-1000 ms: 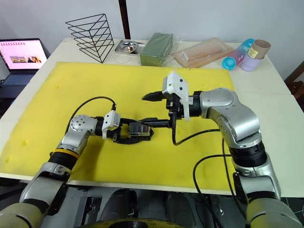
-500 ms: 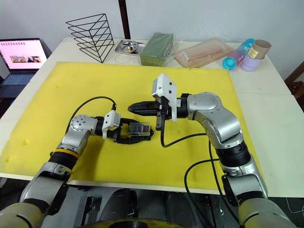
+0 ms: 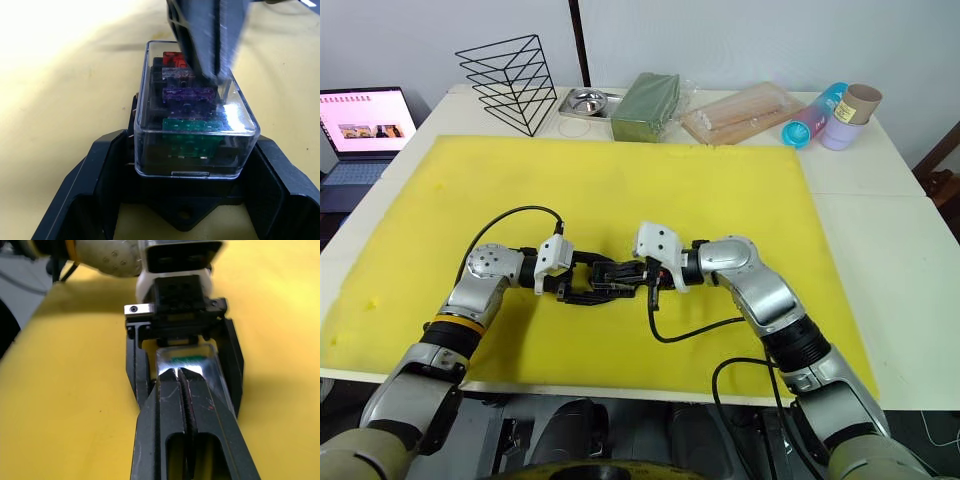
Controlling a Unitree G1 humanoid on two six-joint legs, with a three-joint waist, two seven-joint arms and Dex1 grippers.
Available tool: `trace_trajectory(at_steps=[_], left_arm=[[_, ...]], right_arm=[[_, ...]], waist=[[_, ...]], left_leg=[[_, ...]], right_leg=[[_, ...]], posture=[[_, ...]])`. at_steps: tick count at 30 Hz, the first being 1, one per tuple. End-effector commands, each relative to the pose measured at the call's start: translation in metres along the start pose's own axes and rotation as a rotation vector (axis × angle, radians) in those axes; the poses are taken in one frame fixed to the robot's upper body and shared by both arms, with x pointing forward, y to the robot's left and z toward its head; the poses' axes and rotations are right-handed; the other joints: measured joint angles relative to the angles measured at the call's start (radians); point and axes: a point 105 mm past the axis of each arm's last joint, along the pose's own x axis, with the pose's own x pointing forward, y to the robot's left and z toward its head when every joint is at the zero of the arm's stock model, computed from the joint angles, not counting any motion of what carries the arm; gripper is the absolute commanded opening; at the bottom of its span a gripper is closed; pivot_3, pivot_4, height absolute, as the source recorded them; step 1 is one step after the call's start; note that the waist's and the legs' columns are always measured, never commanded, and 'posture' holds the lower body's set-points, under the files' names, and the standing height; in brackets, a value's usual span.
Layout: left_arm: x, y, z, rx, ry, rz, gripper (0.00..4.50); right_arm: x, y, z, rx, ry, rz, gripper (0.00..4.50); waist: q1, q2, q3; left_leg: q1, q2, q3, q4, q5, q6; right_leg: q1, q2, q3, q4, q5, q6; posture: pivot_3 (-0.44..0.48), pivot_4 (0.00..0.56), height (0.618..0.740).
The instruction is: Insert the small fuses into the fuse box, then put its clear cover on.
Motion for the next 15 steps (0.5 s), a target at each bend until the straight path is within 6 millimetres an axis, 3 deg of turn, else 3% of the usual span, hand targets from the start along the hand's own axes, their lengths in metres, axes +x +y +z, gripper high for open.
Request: trace_trajectory(at_steps=[1, 5, 8, 11, 15], left_arm=[[0.001, -0.003, 0.002, 0.001, -0.018, -0.002, 2.82], [0.001, -0.002, 0.007, -0.043, -0.042, -0.008, 2.82], [0.005, 0.001, 0.013, -0.036, -0.057, -0.011, 2.82], [0.009, 0.001, 0.015, -0.035, -0.058, -0.02, 2.82], [0.013, 0.0, 0.012, -0.033, -0.037, -0.052, 4.29]], right_arm=[[-0.016, 0.008, 0.042, -0.057, -0.085, 0.021, 0.04], [-0.045, 0.003, 0.063, -0.12, -0.081, -0.049, 0.04], [-0.079, -0.017, 0.065, -0.185, -0.024, -0.166, 0.93], [-0.095, -0.023, 0.061, -0.196, 0.011, -0.208, 1.97], [-0.106, -0.027, 0.05, -0.194, 0.055, -0.25, 3.47]], waist=[[0.0, 0.0, 0.0], [0.0, 0.0, 0.0], [0.002, 0.0, 0.001], [0.001, 0.0, 0.001], [0.001, 0.0, 0.001]], left_leg=[[0.0, 0.0, 0.0, 0.0, 0.0, 0.0], [-0.002, 0.0, -0.001, 0.0, 0.0, 0.0], [-0.002, 0.0, -0.001, 0.0, 0.0, 0.0], [-0.002, -0.001, 0.0, 0.0, 0.0, 0.0], [-0.002, -0.001, -0.001, 0.0, 0.0, 0.0]], right_leg=[[-0.001, 0.0, 0.0, 0.0, 0.0, 0.0], [-0.002, 0.0, 0.0, 0.0, 0.0, 0.0], [-0.002, 0.0, 0.0, -0.001, 0.0, 0.0], [-0.002, 0.0, 0.0, -0.001, 0.0, 0.0], [-0.002, 0.0, 0.0, -0.001, 0.0, 0.0]], posture=[[0.0, 0.15, 0.74], [0.0, 0.15, 0.74], [0.0, 0.15, 0.74], [0.0, 0.15, 0.74], [0.0, 0.15, 0.74]])
